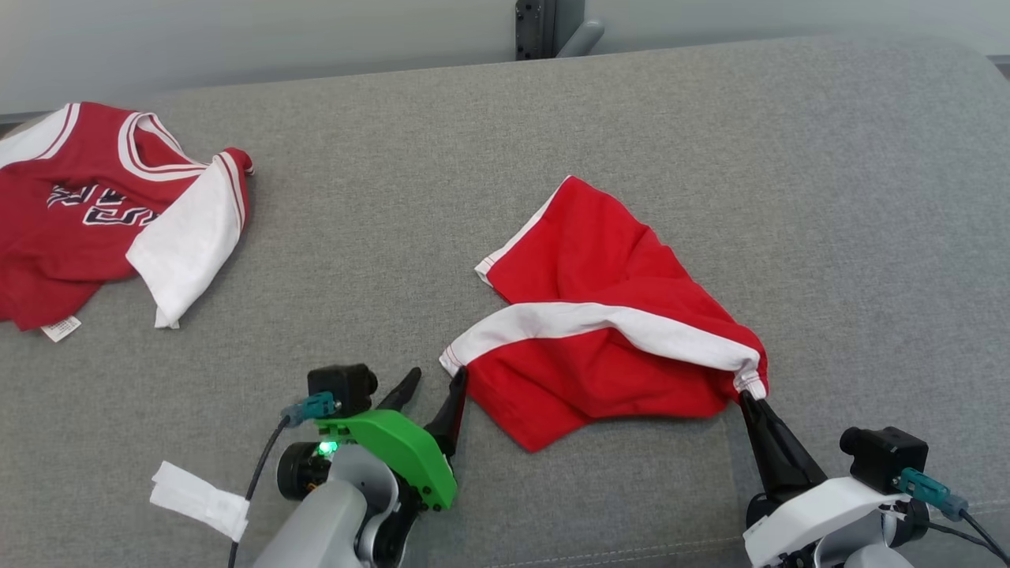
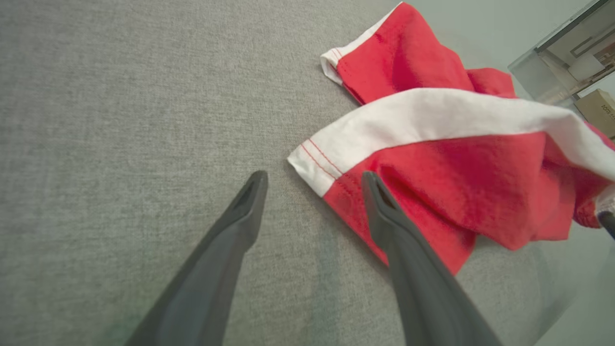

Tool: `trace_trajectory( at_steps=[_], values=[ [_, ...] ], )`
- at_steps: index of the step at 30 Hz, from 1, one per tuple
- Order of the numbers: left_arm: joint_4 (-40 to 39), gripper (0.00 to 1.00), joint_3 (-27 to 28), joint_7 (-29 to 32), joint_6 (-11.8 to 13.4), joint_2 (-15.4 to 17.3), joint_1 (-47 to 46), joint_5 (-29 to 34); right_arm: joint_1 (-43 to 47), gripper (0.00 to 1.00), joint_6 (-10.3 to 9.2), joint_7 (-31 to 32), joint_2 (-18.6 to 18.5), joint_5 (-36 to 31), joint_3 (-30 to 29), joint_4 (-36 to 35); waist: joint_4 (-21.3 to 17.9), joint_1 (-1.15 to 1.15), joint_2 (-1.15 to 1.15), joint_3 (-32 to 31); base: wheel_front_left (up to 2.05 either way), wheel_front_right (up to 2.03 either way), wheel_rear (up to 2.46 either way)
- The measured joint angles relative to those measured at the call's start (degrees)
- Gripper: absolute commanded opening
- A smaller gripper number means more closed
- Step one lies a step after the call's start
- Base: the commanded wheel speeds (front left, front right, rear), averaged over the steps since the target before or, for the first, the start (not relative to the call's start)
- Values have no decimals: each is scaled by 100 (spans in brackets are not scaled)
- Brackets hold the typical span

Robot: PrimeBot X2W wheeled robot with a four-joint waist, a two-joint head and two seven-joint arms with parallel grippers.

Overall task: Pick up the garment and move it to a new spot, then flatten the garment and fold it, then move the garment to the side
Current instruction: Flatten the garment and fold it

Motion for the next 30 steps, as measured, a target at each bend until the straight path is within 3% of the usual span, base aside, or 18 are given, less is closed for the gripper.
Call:
trace_trajectory(
  at_steps=[6,14,15,17,19,21,30],
  values=[
    [521,100,-157,231,207,0,-531,-665,-118,0,0,0,42,-8,49,33,-103,0,0,140,0,0,0],
    [794,100,-679,226,311,1,-868,-887,-176,0,0,0,89,-9,63,40,-175,0,0,256,0,0,0],
    [813,94,-735,218,325,0,-903,-895,-180,0,0,0,92,-9,64,40,-181,0,0,267,0,0,0],
    [854,56,-889,180,335,2,-959,-906,-193,0,0,0,98,-9,60,40,-192,0,0,284,0,0,0],
    [880,34,-1003,155,368,0,-999,-945,-216,0,0,0,108,-9,46,42,-200,0,0,296,0,0,0],
    [909,0,-1092,56,410,-2,-1032,-978,-233,0,0,0,114,-9,36,44,-208,0,0,303,0,0,0],
    [862,0,-899,-688,408,20,-1110,-1254,-324,0,0,0,124,-34,-121,-234,-176,0,0,256,0,0,0]
  ],
)
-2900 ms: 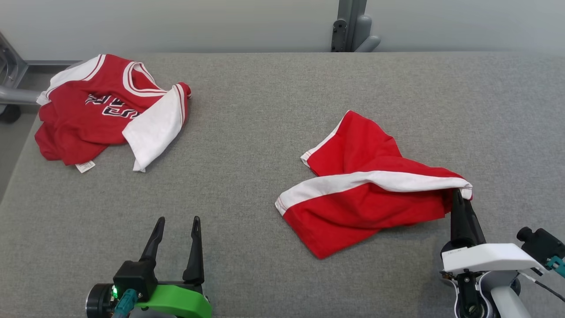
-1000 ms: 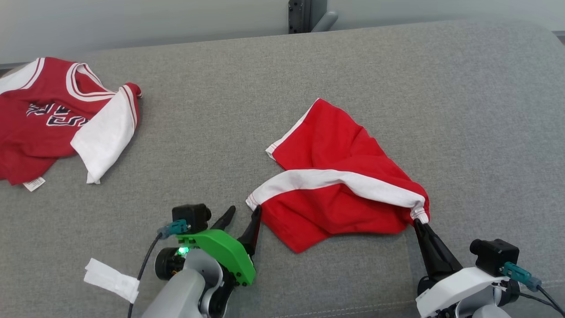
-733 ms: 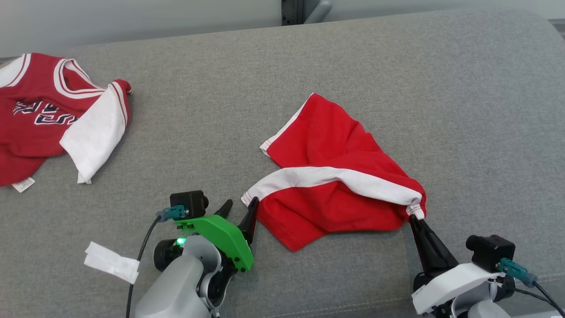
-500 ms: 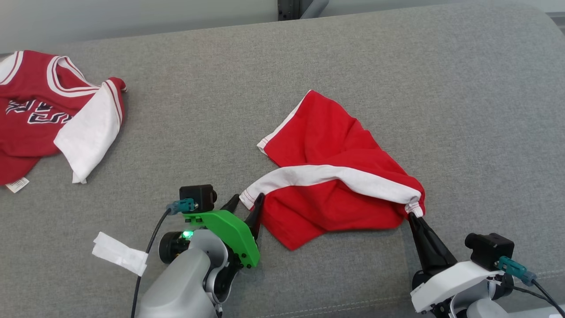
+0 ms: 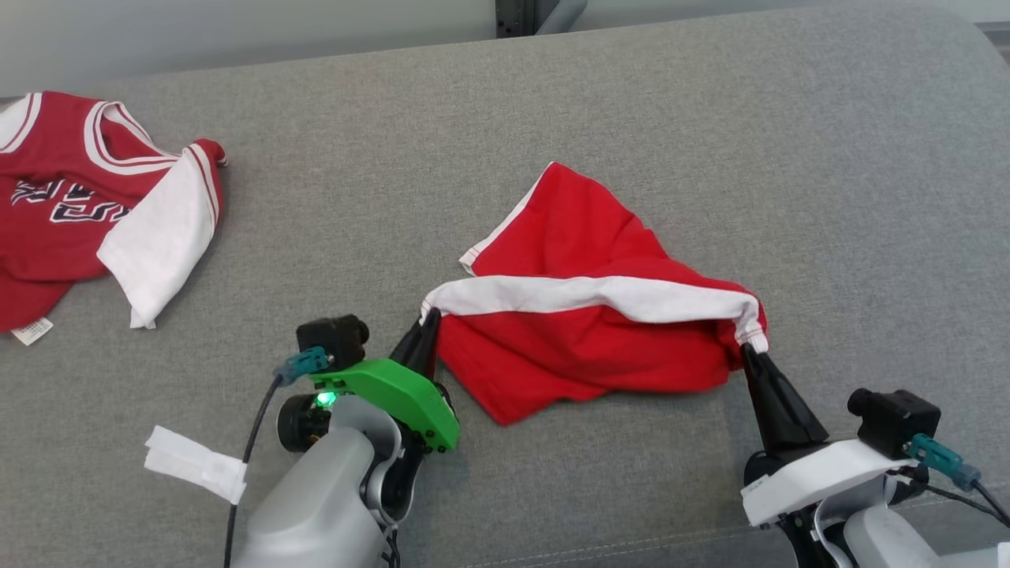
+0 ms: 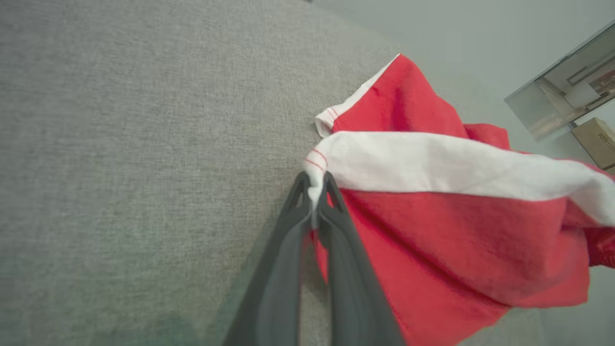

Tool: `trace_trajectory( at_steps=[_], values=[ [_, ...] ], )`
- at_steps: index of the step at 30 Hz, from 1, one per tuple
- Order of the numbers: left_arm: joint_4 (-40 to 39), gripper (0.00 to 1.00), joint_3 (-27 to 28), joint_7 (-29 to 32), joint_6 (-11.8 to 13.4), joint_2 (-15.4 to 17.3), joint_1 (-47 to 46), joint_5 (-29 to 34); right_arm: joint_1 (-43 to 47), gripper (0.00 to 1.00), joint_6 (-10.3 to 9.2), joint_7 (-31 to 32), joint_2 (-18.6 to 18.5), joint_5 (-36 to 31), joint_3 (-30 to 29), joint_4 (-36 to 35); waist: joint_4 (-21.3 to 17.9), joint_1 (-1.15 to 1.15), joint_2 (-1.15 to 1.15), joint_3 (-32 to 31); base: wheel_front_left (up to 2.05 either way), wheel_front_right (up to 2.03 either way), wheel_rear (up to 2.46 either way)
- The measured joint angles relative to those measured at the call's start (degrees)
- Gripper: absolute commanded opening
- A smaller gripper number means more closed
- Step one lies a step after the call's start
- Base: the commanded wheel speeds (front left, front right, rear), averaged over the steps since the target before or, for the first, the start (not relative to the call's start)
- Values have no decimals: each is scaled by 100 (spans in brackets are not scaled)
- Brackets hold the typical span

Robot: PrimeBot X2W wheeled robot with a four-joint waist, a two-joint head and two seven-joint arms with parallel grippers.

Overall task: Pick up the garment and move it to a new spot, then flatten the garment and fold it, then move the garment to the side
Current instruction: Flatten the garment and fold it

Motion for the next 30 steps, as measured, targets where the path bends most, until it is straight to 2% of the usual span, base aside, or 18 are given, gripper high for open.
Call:
trace_trajectory(
  at_steps=[5,9,15,22,26,30],
  values=[
    [-532,0,516,-208,-33,193,14,23,-159,0,0,0,-174,-26,-51,-497,27,0,0,-105,0,0,0],
    [-1537,0,1301,-226,25,389,237,434,-348,0,0,1,-487,-43,63,-992,44,0,0,-225,0,0,0],
    [-3031,0,2160,-233,29,408,929,1059,-559,0,0,0,-1069,74,267,-1726,48,0,0,-481,0,0,0],
    [-4589,0,2642,-233,25,445,1607,1402,-584,0,1,0,-1612,338,246,-2596,7,0,0,-865,0,0,0],
    [-5513,0,2785,-147,157,660,1817,1468,-465,0,1,146,-1851,445,127,-3088,-38,0,0,-1071,0,0,0],
    [-6199,0,2863,319,287,925,1817,1466,-483,0,2,453,-1929,616,44,-3389,-121,0,0,-1158,0,0,0]
  ],
)
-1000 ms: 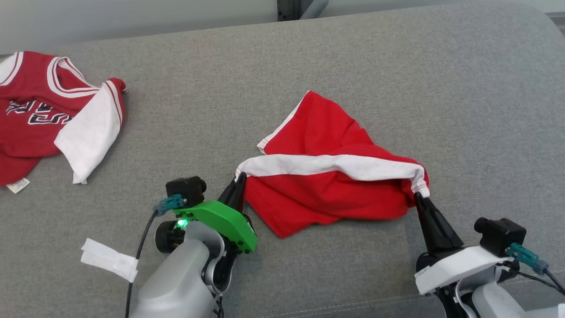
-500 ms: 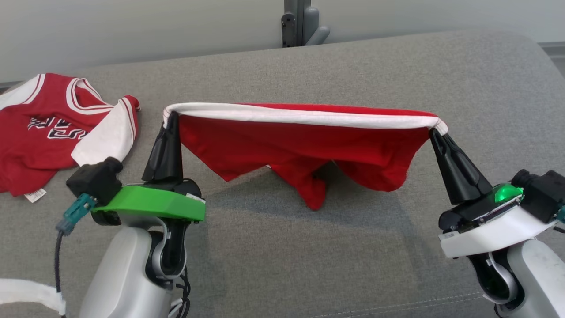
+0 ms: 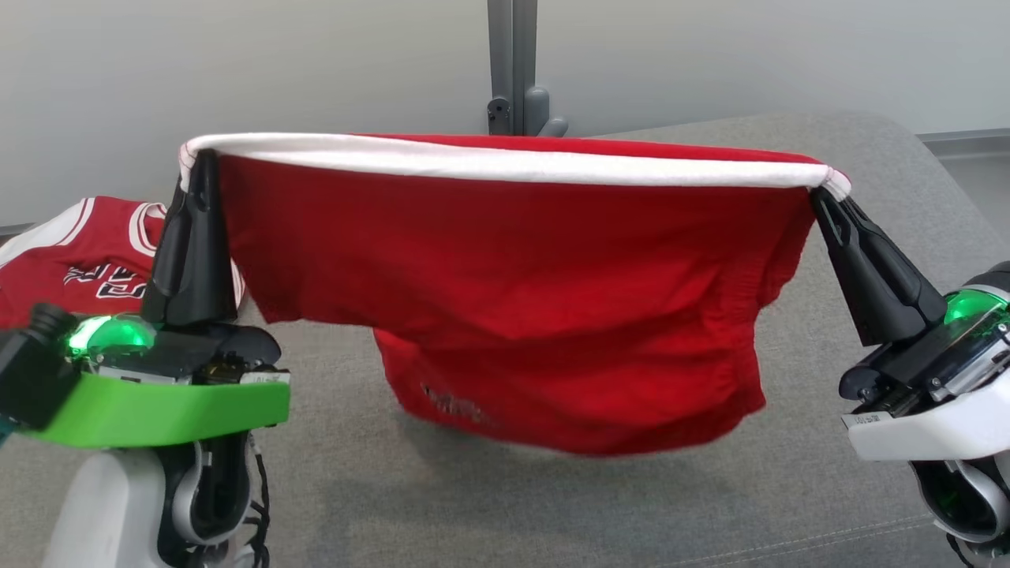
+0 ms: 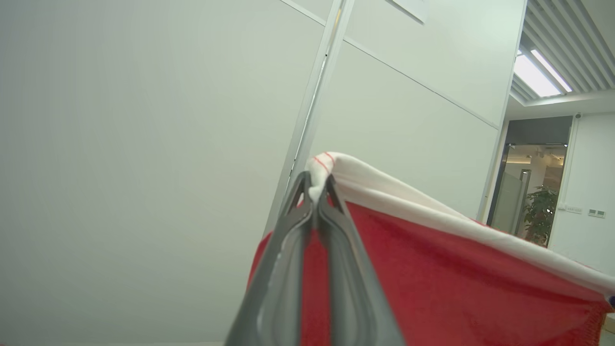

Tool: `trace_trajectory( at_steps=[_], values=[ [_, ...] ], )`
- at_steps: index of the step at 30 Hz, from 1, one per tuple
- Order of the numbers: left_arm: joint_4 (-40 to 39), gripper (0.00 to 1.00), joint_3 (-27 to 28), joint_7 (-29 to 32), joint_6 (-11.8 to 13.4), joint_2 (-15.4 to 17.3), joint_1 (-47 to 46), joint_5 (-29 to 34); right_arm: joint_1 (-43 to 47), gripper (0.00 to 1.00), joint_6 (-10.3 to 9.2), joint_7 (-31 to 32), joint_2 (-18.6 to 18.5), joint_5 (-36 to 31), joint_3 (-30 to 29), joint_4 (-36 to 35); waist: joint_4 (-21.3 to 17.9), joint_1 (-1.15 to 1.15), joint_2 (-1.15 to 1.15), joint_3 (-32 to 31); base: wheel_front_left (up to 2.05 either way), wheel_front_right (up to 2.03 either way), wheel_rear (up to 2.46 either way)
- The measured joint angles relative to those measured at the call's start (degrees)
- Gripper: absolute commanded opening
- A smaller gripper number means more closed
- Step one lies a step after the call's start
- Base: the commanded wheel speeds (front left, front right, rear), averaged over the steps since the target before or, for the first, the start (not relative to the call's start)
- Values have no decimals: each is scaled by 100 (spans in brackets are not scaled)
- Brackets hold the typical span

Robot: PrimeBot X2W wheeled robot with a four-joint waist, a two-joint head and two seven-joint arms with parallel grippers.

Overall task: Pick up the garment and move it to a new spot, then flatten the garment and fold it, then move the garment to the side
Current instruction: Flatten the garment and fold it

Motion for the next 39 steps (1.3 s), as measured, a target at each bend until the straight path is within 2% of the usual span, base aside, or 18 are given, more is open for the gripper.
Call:
trace_trajectory(
  at_steps=[4,7,11,14,20,25,31,37,39],
  values=[
    [-47,0,48,288,57,170,-214,2,-255,0,0,218,-8,101,182,164,-30,0,0,43,0,0,0],
    [297,0,40,522,23,272,-678,-43,-846,0,0,413,-2,236,532,625,-42,0,0,168,0,0,0],
    [1115,0,11,749,-129,315,-1646,-94,-2130,0,0,594,93,300,1014,1564,-29,0,0,444,0,0,0],
    [1751,0,-64,799,-241,361,-2704,63,-3366,0,-1,561,276,153,1263,2397,-1,0,0,738,0,0,0],
    [3108,0,-215,288,-396,404,-4936,725,-5792,0,0,-129,895,-628,1506,4235,55,0,0,1460,0,0,0],
    [4062,0,-327,-379,-481,281,-6099,1132,-7038,0,0,-427,1305,-1395,1365,5416,119,1,0,2094,0,0,0],
    [4700,0,-145,-527,-625,-104,-6209,1185,-7156,0,1,-452,1527,-2013,1061,5645,233,1,0,2907,0,0,0],
    [4187,0,297,-559,-787,-453,-5327,1255,-6391,0,1,-452,1405,-1937,1145,5497,384,2,0,3704,0,0,0],
    [3850,0,185,-560,-790,-424,-5113,1234,-6242,0,1,-452,1295,-1789,1172,5311,424,1,0,3847,0,0,0]
  ],
)
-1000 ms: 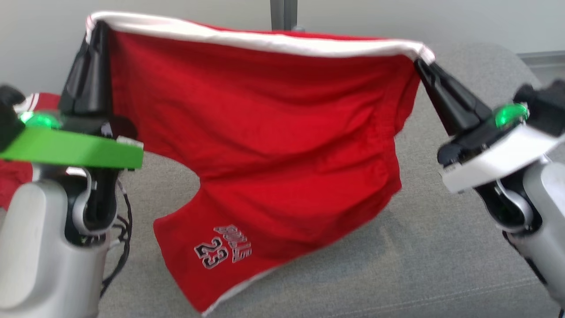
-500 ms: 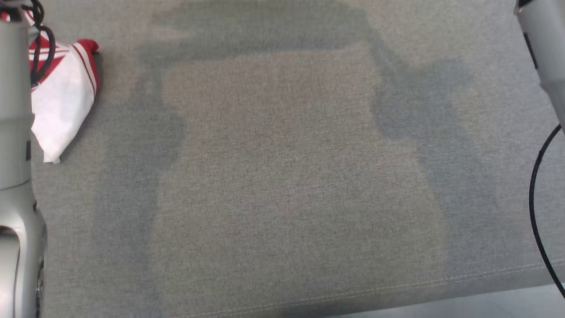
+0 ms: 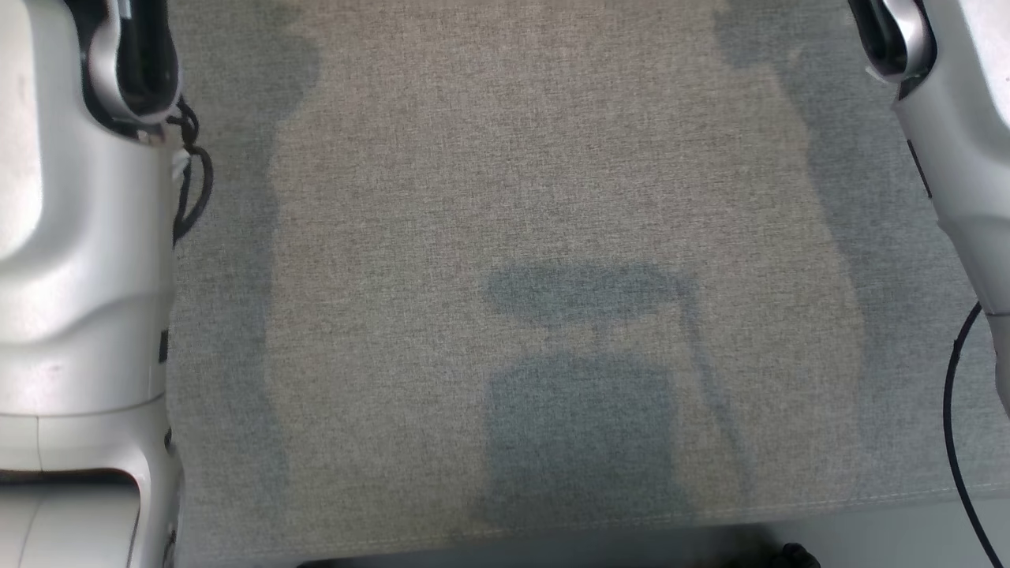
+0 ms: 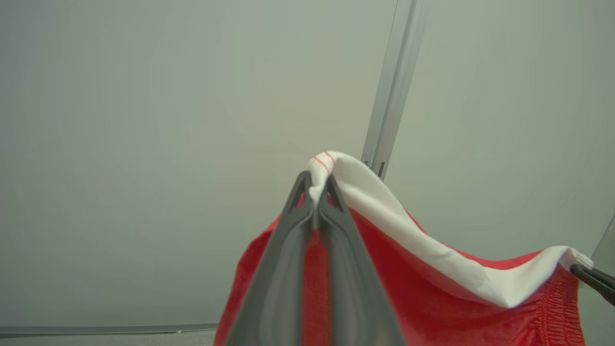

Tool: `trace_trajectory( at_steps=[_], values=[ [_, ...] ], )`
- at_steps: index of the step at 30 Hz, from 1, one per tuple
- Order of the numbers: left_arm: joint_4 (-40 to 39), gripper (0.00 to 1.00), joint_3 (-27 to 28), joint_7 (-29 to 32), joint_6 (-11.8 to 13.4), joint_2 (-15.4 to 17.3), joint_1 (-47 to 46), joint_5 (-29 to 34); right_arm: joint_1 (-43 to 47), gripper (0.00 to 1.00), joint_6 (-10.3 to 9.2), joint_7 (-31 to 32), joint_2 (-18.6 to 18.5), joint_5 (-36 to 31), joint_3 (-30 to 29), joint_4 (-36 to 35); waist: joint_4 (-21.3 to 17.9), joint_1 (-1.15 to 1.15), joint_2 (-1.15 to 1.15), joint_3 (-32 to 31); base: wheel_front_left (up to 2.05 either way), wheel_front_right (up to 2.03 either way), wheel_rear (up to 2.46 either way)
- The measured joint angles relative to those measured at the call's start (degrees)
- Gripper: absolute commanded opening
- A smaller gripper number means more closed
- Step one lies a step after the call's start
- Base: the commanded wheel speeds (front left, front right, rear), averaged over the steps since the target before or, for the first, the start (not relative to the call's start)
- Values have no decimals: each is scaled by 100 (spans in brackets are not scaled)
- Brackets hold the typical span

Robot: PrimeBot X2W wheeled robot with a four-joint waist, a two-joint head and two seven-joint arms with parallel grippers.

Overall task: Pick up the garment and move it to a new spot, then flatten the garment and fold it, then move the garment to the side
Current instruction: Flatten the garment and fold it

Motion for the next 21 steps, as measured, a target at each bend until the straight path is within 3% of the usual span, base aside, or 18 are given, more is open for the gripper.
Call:
trace_trajectory(
  at_steps=[11,16,21],
  values=[
    [-1803,0,-105,0,-3,319,2021,-693,1517,0,0,-1,-761,1003,525,-1471,47,-1,0,-203,0,0,0],
    [-2402,0,34,-1,-3,204,3275,-759,2644,0,0,-1,-1088,1131,316,-2038,44,-2,0,-564,0,0,0],
    [-2777,0,100,0,-4,-26,4452,-693,3873,0,0,0,-1149,1120,76,-2494,94,-2,0,-1000,0,0,0]
  ],
)
